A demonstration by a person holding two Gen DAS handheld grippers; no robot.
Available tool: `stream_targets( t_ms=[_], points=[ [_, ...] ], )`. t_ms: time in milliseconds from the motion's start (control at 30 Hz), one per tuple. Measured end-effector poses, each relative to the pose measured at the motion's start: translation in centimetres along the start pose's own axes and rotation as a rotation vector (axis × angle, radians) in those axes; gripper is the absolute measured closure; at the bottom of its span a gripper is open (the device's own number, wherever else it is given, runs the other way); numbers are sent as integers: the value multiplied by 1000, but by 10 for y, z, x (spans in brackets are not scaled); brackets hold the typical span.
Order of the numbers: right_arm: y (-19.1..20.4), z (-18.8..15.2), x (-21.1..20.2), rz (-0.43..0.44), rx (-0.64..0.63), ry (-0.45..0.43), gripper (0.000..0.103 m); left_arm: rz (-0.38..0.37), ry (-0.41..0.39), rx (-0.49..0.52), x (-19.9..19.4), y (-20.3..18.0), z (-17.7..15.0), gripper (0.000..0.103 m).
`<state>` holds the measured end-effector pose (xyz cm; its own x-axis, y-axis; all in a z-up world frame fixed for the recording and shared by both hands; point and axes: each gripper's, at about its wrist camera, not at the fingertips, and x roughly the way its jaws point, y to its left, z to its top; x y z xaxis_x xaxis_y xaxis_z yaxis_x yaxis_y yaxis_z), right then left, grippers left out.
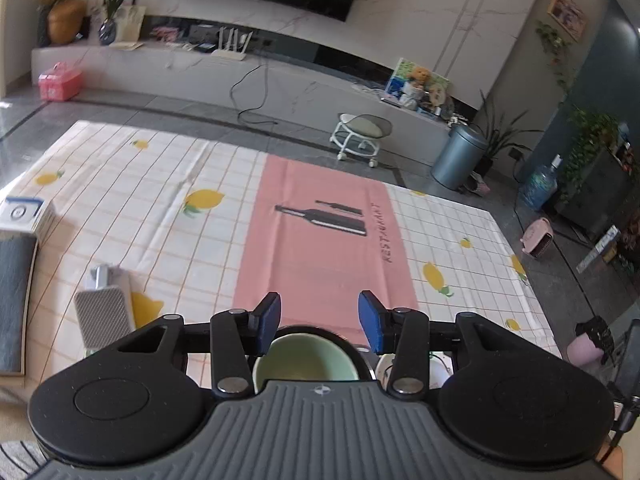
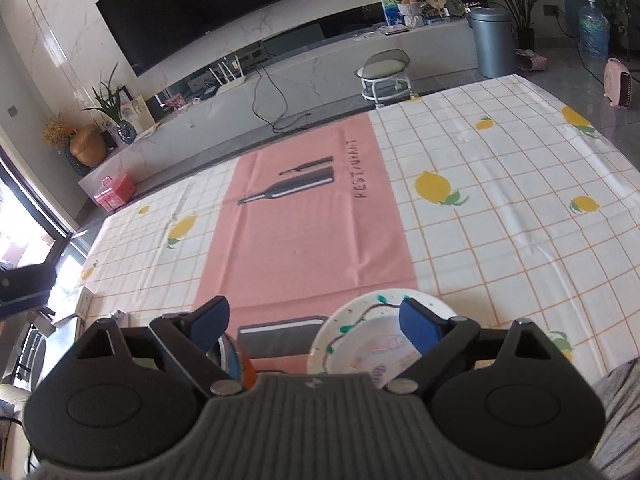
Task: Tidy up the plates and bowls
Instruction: 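Move the left gripper to the bowl stack and grasp its rim, then lift the bowl stack with the left gripper toward the plate stack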
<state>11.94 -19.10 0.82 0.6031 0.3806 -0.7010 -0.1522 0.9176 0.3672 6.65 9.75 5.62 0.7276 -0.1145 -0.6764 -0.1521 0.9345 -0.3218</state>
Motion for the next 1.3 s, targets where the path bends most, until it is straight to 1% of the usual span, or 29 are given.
stream_targets(
  t_ms=[33,100,167,233,267,367,467,533,600,633,700,733,867,1033,1200,1300],
  points=[
    [6,1,1,18,-3,-1,13,0,18,-23,4,9,-1,53],
    [22,1,5,58,-19,4,13,-22,55,-50,13,25,-2,53],
    [35,-2,13,83,-43,23,12,-70,53,-61,17,36,-6,53],
    [44,-7,24,86,-62,58,11,-113,61,-57,20,44,-9,51],
    [47,-10,30,82,-72,77,11,-119,70,-55,24,47,-12,51],
    [53,-18,45,79,-90,129,11,-109,115,-48,40,54,-17,50],
    [54,-25,56,93,-85,171,11,-70,184,-84,60,64,-24,50],
    [54,-29,63,116,-79,209,15,-66,211,-94,68,69,-27,50],
    [53,-35,70,135,-68,251,19,-74,233,-88,73,71,-29,50],
    [53,-37,74,137,-66,270,24,-85,246,-85,75,71,-30,50],
    [54,-41,80,125,-70,296,28,-120,281,-100,80,73,-33,50],
    [54,-43,82,125,-71,304,29,-140,297,-112,82,74,-34,50],
    [56,-49,89,152,-84,335,30,-146,302,-123,84,75,-34,48],
    [62,-56,98,145,-111,363,30,-140,309,-104,87,73,-35,45],
    [62,-57,102,138,-124,358,32,-147,339,-131,93,79,-35,42],
    [61,-58,102,138,-121,359,34,-133,367,-150,98,82,-36,41]
  ],
)
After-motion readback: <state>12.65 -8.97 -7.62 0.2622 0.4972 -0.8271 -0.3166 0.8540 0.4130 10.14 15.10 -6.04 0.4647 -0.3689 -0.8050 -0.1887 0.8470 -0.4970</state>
